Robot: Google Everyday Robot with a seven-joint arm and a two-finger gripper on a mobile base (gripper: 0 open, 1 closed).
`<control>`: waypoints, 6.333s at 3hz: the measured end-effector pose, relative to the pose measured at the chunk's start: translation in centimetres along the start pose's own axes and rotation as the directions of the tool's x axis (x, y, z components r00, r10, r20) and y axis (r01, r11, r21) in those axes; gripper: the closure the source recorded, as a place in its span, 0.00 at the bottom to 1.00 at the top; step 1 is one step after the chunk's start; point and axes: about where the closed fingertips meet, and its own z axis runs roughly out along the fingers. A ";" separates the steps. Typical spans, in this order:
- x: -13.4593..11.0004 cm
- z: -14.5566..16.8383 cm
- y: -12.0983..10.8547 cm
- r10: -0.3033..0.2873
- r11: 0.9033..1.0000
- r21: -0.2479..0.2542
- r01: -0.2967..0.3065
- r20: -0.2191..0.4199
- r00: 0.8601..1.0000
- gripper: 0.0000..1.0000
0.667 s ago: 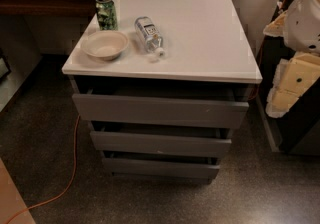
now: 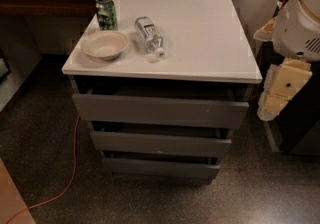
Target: Open middle drawer
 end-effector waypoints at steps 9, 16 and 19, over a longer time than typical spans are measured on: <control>-3.5 27.2 6.5 -0.080 0.991 -0.082 0.105 0.265 0.961 0.00; 3.8 46.1 4.7 -0.267 0.962 0.012 0.271 0.222 0.938 0.00; 5.8 51.8 0.5 -0.332 0.943 0.101 0.316 0.242 0.912 0.00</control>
Offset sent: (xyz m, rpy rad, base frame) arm 0.0144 0.0408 -0.0762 0.0894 0.0386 0.0903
